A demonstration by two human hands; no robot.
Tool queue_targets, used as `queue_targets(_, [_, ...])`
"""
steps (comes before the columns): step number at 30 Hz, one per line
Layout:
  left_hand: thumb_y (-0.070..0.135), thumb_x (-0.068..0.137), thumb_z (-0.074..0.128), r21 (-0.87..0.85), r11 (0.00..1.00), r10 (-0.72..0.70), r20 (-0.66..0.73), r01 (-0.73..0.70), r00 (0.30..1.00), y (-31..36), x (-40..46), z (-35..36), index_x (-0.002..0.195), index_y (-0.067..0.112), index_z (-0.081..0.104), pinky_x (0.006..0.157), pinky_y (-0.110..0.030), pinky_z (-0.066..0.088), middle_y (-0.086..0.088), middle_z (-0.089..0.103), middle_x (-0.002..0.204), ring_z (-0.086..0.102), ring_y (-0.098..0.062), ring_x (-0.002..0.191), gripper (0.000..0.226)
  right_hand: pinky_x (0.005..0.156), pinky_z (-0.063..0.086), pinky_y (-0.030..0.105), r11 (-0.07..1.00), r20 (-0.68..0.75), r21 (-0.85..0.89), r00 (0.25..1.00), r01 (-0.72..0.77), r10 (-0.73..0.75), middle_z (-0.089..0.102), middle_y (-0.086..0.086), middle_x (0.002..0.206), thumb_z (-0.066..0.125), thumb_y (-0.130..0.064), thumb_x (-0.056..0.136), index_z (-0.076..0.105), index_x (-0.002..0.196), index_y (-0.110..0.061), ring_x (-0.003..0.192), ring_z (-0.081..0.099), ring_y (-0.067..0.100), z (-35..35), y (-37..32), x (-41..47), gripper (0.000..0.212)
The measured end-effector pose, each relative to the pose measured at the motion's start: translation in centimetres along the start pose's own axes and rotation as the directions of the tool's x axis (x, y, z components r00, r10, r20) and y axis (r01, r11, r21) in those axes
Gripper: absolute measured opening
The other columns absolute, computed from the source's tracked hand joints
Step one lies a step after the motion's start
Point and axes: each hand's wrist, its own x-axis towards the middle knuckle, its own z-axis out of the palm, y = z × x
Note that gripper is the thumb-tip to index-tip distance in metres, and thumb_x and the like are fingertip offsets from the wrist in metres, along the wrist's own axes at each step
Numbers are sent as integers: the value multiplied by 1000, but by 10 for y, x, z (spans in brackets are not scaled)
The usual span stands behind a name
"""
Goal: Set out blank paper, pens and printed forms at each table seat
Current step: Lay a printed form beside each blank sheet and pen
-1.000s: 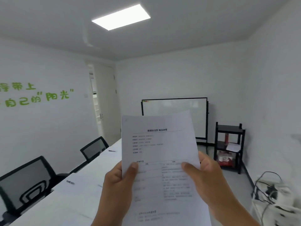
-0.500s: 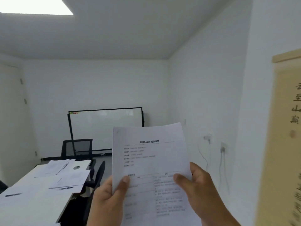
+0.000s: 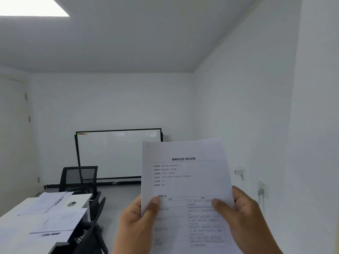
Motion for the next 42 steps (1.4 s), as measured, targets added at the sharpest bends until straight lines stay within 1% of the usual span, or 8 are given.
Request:
queue_targets(3, [6, 105, 64, 2, 1000, 6, -2, -6, 1000, -3, 24, 31, 103, 9, 83, 63, -13, 57, -4, 86, 89, 80, -7, 76, 20, 84, 63, 43, 999, 2, 37, 1000, 6, -6, 85, 1, 97, 71, -2, 100, 78, 109, -16, 91, 83, 22, -15, 4, 33, 18])
queue_targets(11, [16, 108, 61, -101, 994, -42, 31, 45, 999, -13, 81, 76, 108, 9, 82, 76, -38, 70, -10, 86, 101, 83, -29, 92, 21, 87, 64, 54, 990, -4, 139, 1000, 11, -11, 85, 8, 98, 69, -5, 102, 78, 108, -17, 89, 83, 30, -31, 13, 103, 16])
queue_targets(14, [16, 109, 61, -88, 996, -29, 36, 32, 999, -24, 107, 83, 107, 8, 81, 69, -32, 68, -8, 86, 100, 83, -26, 90, 22, 86, 65, 58, 992, -24, 128, 1000, 12, -9, 84, 7, 95, 70, -6, 101, 78, 102, -16, 86, 82, 30, -26, 22, 130, 13])
queue_targets(17, [15, 109, 60, -94, 995, -10, 47, 14, 999, -38, 140, 87, 108, 10, 82, 69, -27, 66, -7, 86, 102, 83, -23, 90, 23, 84, 66, 55, 993, -14, 110, 999, 34, -33, 85, 4, 96, 69, -6, 102, 77, 106, -15, 86, 82, 27, -17, 32, 163, 13])
queue_targets(23, [18, 109, 60, -74, 997, -8, 40, 11, 999, -73, 233, 86, 105, 13, 82, 75, -36, 70, -7, 86, 102, 83, -26, 92, 23, 72, 63, 42, 994, -13, 95, 998, 55, -54, 85, 3, 95, 69, -6, 102, 75, 106, -11, 85, 82, 24, 23, 55, 250, 9])
queue_targets(29, [20, 109, 60, -43, 999, -8, 33, 10, 999, -99, 337, 72, 94, 21, 85, 77, -39, 70, -5, 86, 100, 83, -23, 88, 29, 74, 64, 42, 991, 7, 126, 999, 46, -47, 85, 5, 98, 68, -5, 103, 74, 108, -10, 89, 83, 26, 78, 73, 341, 9])
queue_targets(34, [17, 109, 60, -50, 999, -2, 39, 4, 999, -115, 403, 68, 101, 17, 83, 71, -30, 68, -4, 86, 99, 83, -19, 86, 24, 77, 63, 42, 989, 15, 144, 999, 36, -38, 85, 4, 101, 67, -5, 104, 75, 111, -13, 92, 82, 26, 107, 85, 399, 14])
queue_targets(42, [19, 109, 61, -15, 1000, -20, 19, 20, 1000, -168, 516, 89, 102, 17, 83, 81, -44, 70, -6, 86, 101, 83, -27, 93, 23, 82, 64, 46, 986, 28, 163, 999, 35, -40, 85, 6, 103, 66, -3, 104, 76, 112, -11, 95, 83, 27, 135, 127, 516, 15])
